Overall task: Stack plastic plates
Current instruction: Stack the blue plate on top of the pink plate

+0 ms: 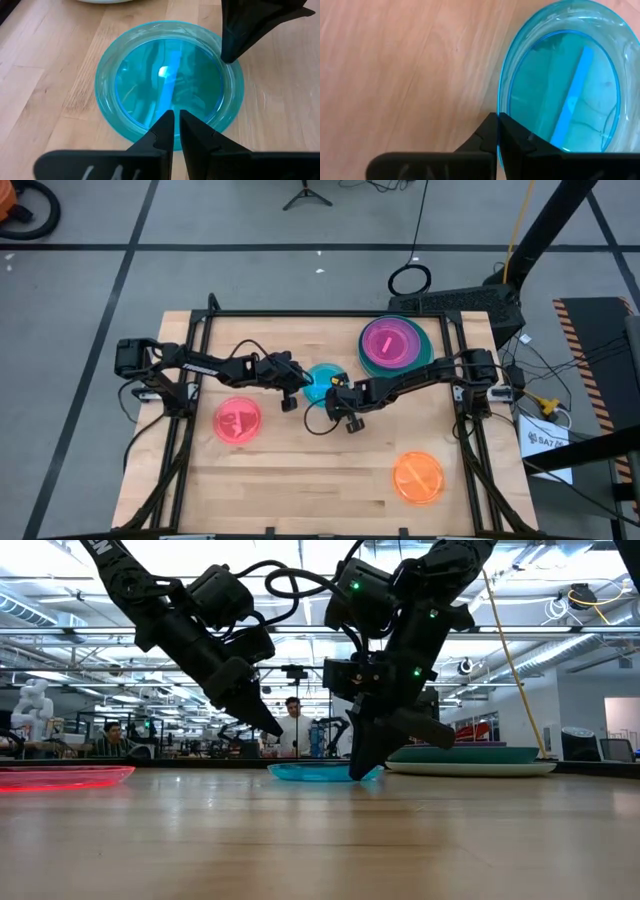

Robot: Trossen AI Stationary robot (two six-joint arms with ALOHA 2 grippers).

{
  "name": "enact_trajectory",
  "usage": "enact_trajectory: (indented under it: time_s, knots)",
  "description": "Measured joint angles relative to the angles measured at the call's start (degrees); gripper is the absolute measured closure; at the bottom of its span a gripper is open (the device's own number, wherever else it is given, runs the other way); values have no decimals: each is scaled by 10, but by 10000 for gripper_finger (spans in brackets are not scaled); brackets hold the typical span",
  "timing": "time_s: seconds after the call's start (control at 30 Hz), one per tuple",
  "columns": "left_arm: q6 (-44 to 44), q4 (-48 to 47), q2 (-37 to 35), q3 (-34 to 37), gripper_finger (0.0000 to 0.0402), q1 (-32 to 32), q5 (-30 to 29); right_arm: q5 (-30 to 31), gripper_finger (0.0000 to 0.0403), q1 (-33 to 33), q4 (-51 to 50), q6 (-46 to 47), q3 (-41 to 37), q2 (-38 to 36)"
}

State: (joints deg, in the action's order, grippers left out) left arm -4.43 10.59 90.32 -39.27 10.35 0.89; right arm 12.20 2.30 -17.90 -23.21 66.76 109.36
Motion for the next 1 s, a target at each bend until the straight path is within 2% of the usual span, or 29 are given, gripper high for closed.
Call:
enact_trajectory:
  time_s: [0.3,0.57,0.8,1.0]
  knots:
    - [0,0,0,0,366,0,-1,12,400,1,-9,0,0,-4]
    - [1,-2,-3,0,366,0,-10,29,401,6,-30,14,0,-41]
    - [11,-26,-58,0,366,0,-12,33,401,6,-48,43,0,-93]
    - [20,-65,-116,0,366,-10,-42,71,401,8,-73,50,0,-136]
